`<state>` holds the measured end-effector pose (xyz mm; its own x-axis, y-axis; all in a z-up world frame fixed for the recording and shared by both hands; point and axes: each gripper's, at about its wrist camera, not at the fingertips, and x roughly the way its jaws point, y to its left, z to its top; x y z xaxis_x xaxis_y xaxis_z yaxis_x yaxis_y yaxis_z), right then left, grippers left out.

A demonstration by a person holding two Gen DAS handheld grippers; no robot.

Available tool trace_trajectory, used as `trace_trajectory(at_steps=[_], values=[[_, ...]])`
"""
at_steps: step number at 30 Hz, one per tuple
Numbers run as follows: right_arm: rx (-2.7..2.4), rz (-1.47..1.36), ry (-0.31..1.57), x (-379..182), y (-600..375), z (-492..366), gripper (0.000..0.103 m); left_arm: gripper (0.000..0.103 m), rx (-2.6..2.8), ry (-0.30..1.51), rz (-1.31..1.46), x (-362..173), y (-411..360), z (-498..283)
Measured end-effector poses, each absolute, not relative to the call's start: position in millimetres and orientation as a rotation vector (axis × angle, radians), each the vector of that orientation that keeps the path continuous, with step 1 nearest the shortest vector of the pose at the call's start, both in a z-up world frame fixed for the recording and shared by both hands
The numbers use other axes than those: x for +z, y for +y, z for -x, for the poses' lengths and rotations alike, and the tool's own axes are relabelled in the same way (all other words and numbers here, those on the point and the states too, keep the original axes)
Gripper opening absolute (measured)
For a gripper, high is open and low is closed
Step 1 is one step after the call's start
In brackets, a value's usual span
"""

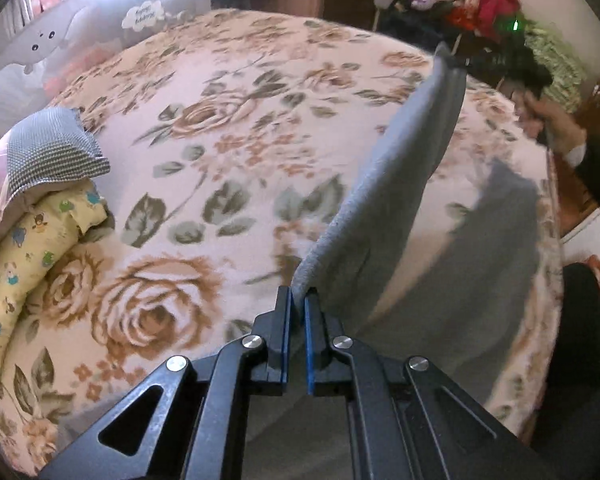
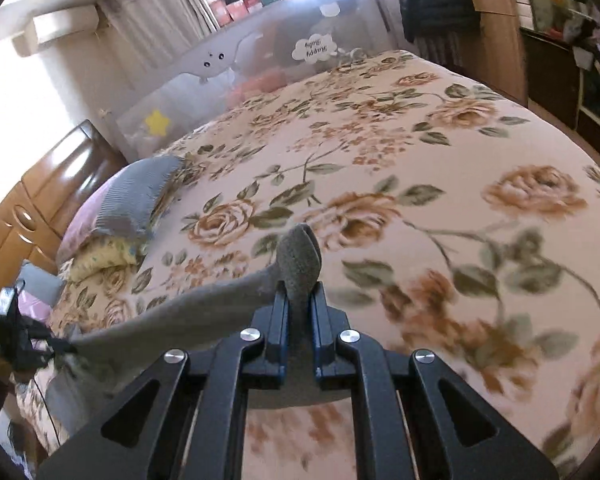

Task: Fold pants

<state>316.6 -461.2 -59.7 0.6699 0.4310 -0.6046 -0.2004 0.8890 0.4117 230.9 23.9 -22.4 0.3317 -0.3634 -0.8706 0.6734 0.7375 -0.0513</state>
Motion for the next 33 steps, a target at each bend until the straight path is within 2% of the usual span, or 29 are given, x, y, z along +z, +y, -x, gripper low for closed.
trace_trajectory(at_steps=[5,15,25,28,33], values=[[0.375,-0.359,0.784,-88,-483,-267,0.01,0.003,-0.724,1.043,-0.348,-31,4,-201],[0.444,-0.424,0.697,-114,-514,-187,0.01,0.003,-0.753,1.031,-0.284,-29,-3,-126],[0.456,-0.433,0.666,-149,-527,-137,0.013,0.004,-0.723,1.089,-0.278,-69,-17,-86],[0.452,-0.408,0.64,-136,-522,-150,0.014,0.004,-0.712,1.087,-0.249,-68,-16,-93],[0.472,-0.333,0.446,-88,-510,-179,0.014,0.004,-0.689,1.034,-0.208,-53,-15,-104]])
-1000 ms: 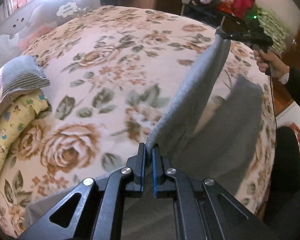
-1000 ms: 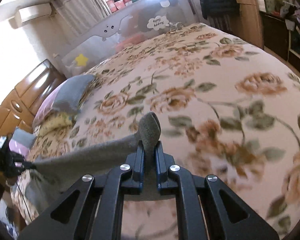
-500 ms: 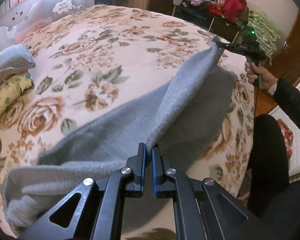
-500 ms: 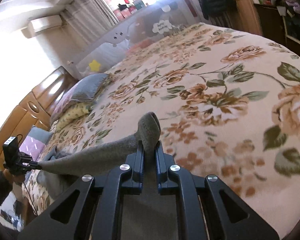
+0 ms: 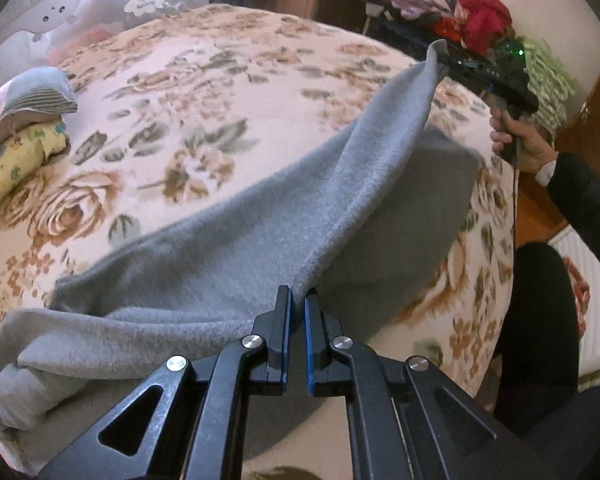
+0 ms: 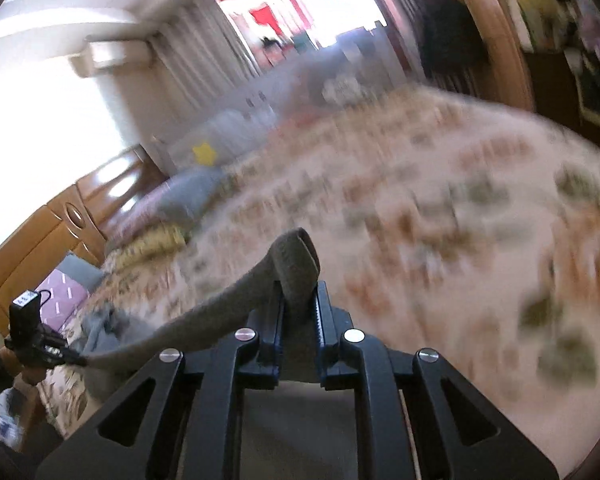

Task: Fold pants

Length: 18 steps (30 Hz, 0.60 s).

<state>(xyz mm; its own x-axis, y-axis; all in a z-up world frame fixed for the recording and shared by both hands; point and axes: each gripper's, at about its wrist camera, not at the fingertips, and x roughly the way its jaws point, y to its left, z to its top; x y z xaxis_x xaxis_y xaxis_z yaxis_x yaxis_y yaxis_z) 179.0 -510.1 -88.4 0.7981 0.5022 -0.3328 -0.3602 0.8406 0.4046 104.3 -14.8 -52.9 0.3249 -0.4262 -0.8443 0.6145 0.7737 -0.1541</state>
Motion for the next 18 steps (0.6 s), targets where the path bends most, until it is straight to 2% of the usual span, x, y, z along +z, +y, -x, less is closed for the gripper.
trace_trajectory(at_steps=[2,6,9,10,11,12,13,18], values=[[0.468,-0.306,0.441,-87,-506,-186,0.014,0.004,-0.683,1.038,-0.19,-56,-15,-104],[0.458,-0.333,0.554,-122,-515,-166,0.014,0.004,-0.693,1.073,-0.207,-73,-19,-94],[0.43,-0.407,0.607,-145,-535,-129,0.022,0.004,-0.702,1.094,-0.227,-83,-19,-83],[0.404,-0.432,0.634,-151,-541,-119,0.033,0.004,-0.703,1.099,-0.226,-86,-18,-81],[0.388,-0.467,0.664,-156,-545,-112,0.051,0.004,-0.702,1.103,-0.219,-88,-16,-79],[0.378,-0.509,0.69,-161,-550,-106,0.06,0.004,-0.701,1.106,-0.211,-89,-14,-79],[0.367,-0.54,0.707,-162,-553,-102,0.074,0.004,-0.7,1.106,-0.201,-89,-12,-79],[0.353,-0.66,0.654,-148,-549,-78,0.076,0.004,-0.691,1.081,-0.205,-86,-13,-75]])
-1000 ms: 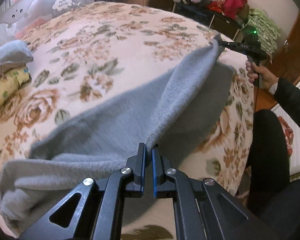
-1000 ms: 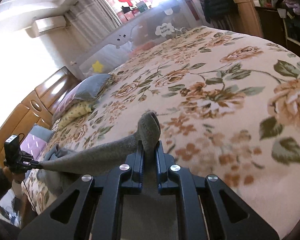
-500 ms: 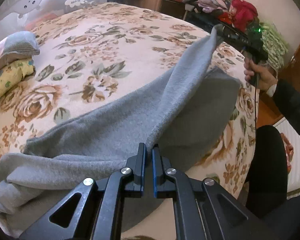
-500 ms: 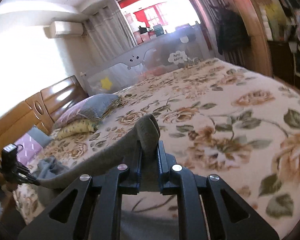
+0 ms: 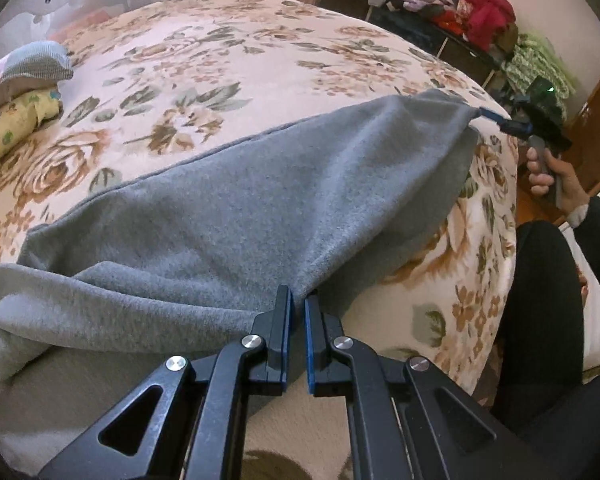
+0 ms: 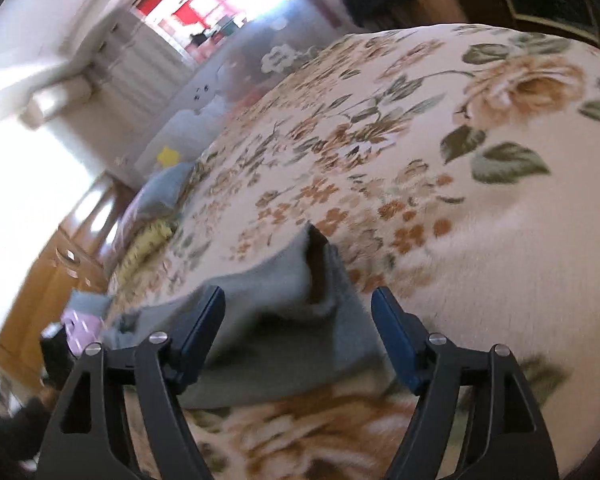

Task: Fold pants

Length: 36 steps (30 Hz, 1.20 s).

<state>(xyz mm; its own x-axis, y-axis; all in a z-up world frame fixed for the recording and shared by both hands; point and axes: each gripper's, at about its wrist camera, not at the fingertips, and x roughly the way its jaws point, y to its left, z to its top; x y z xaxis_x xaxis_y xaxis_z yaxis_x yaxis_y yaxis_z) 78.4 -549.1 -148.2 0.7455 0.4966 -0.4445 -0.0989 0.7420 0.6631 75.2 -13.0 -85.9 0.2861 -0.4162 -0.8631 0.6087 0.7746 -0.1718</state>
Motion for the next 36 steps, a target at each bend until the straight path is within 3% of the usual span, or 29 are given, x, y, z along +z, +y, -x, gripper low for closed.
trace_trajectory(at_steps=[6,7,8,10,15,19,26,31,36], values=[[0.253,-0.49,0.718,-135,-508,-79,0.074,0.004,-0.698,1.058,-0.224,-82,-13,-67],[0.244,-0.459,0.744,-137,-503,-82,0.067,0.005,-0.699,1.062,-0.221,-83,-11,-66],[0.23,-0.436,0.789,-143,-499,-86,0.051,0.005,-0.698,1.07,-0.221,-87,-11,-66],[0.137,-0.37,0.916,-158,-494,-95,0.037,0.007,-0.69,1.1,-0.205,-96,-7,-66],[0.04,-0.308,0.945,-146,-486,-78,0.037,0.012,-0.642,1.079,-0.106,-85,19,-60],[0.083,-0.25,0.85,-108,-450,-56,0.052,0.017,-0.576,1.015,-0.039,-61,61,-56],[0.486,-0.227,0.843,-81,-312,-64,0.053,0.018,-0.367,0.973,0.081,-45,171,-71],[0.711,-0.179,0.886,-80,-195,-85,0.053,0.029,-0.244,0.962,0.123,-40,239,-86],[0.831,-0.094,0.909,-79,-102,-101,0.053,0.032,-0.18,0.966,0.158,-37,292,-109]])
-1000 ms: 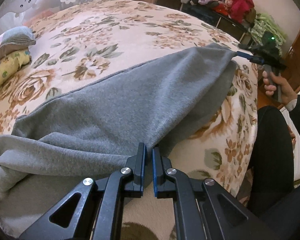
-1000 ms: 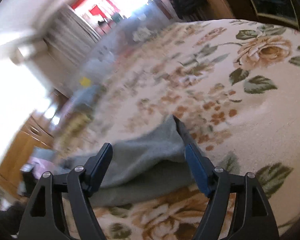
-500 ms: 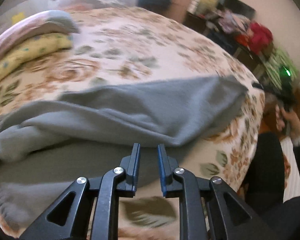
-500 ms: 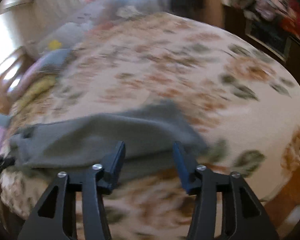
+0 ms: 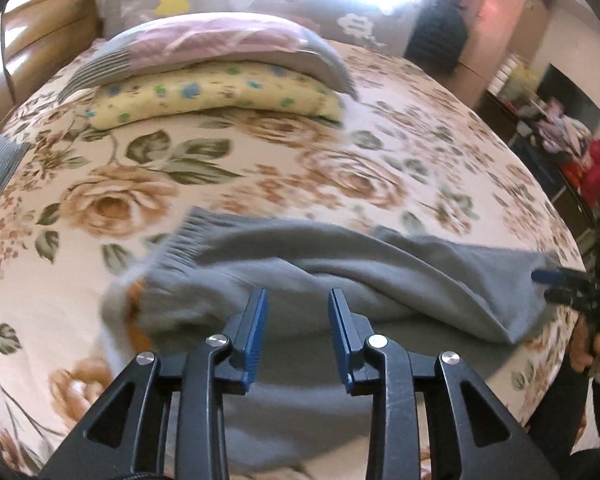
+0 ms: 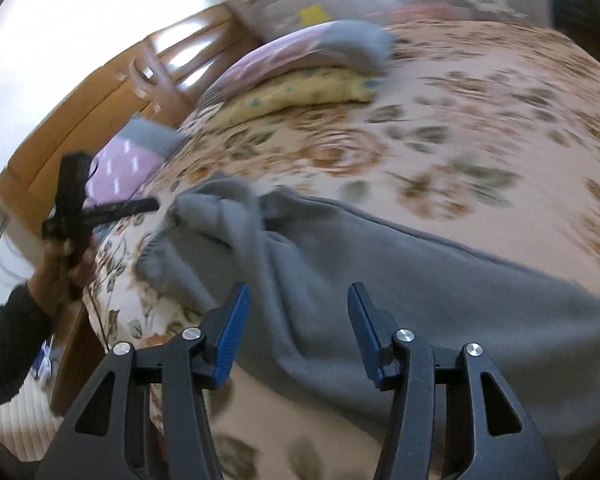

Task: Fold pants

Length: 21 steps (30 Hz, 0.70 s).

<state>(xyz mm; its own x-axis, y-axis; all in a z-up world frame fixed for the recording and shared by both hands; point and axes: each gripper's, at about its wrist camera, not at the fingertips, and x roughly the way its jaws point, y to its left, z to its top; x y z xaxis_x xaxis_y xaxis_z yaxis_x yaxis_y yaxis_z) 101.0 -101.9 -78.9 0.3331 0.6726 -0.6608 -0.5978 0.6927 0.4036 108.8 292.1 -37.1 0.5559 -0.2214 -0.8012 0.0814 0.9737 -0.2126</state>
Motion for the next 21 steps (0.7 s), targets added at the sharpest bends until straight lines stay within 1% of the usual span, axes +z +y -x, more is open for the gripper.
trace_trajectory(at_steps=[2,6,8,10,15,18,21], values=[[0.858,-0.075,0.922,-80,-76,-106,0.053,0.033,-0.164,0.98,0.16,-39,307,-123],[0.878,-0.025,0.948,-85,-31,-122,0.053,0.039,-0.148,1.026,0.143,-48,325,-151],[0.888,-0.023,0.963,-88,-12,-131,0.053,0.04,-0.136,1.052,0.135,-57,332,-167],[0.891,-0.026,0.985,-93,2,-142,0.053,0.043,-0.146,1.077,0.137,-65,336,-177],[0.9,-0.012,1.01,-102,30,-160,0.053,0.044,-0.115,1.146,0.107,-91,344,-209],[0.883,-0.01,1.028,-110,39,-170,0.053,0.054,-0.103,1.187,0.101,-107,347,-224],[0.872,-0.012,1.068,-122,44,-179,0.053,0.056,-0.1,1.217,0.096,-120,347,-231]])
